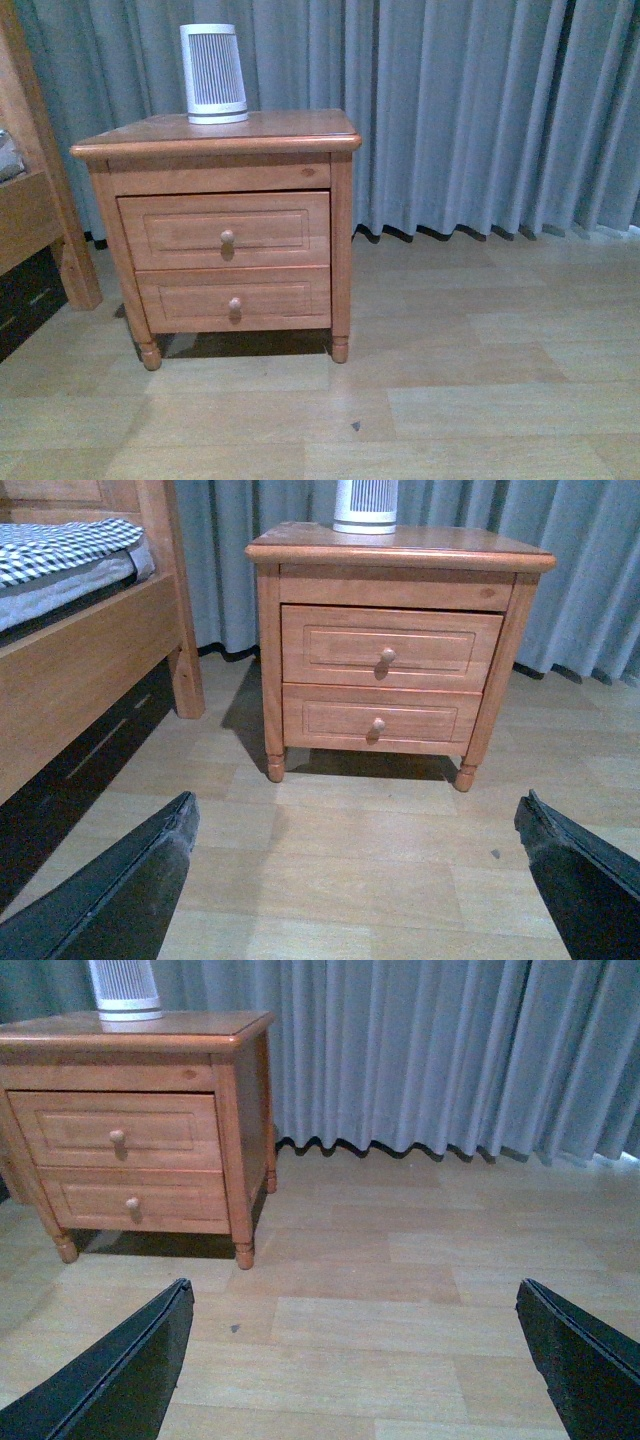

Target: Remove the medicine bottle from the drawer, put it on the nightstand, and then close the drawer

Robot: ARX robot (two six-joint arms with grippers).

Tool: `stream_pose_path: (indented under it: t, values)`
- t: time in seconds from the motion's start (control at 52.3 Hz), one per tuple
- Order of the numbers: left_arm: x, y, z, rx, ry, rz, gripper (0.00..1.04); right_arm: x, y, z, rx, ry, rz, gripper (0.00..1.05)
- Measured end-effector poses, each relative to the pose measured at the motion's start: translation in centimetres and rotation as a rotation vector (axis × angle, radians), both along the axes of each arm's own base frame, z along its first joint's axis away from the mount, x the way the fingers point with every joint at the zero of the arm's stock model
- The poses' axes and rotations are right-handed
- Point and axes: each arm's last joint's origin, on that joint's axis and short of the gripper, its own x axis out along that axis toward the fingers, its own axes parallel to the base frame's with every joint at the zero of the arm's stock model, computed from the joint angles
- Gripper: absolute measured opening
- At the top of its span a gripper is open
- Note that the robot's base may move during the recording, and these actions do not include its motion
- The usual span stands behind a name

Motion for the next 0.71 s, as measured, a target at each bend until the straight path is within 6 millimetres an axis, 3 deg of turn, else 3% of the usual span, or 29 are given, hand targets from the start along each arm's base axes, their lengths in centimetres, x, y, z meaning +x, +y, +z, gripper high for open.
stream_pose_path:
  t: [0.669,0.707]
  values:
    - [0.00,0.00,0.00,0.000,0.000,0.000,0.98,0.00,0.00,0.00,0.000,0.000,0.000,0.98]
    - [0.05,0.04,-0.08,-0.032,0.069,0.005,0.98,0.01,0.00,-0.01,0.000,0.001,0.000,0.98]
